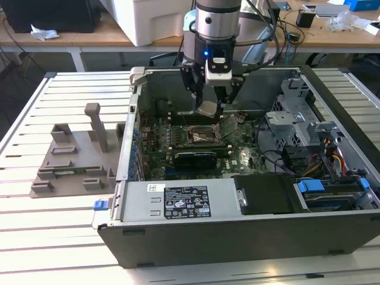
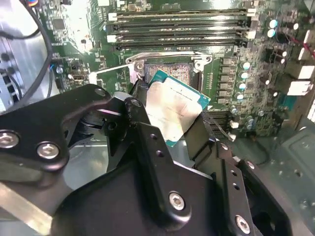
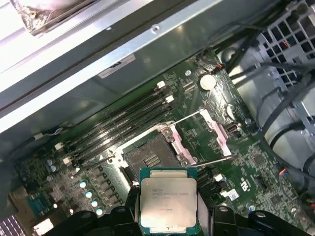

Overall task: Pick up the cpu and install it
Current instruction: 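Place the cpu into insertion slot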

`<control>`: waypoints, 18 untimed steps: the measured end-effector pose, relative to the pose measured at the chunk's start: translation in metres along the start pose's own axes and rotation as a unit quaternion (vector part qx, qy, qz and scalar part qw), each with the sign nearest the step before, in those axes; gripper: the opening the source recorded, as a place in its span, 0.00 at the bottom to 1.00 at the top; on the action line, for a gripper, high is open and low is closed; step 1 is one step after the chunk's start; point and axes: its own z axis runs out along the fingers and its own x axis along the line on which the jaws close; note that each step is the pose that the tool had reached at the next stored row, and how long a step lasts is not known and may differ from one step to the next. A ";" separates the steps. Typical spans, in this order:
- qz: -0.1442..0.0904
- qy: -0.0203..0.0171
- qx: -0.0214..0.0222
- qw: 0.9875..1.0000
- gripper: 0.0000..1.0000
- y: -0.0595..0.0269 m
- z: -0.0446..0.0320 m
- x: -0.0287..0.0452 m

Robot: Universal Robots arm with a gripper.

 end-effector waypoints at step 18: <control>0.277 -0.006 0.012 0.961 0.55 0.0000 0.0013 0.0000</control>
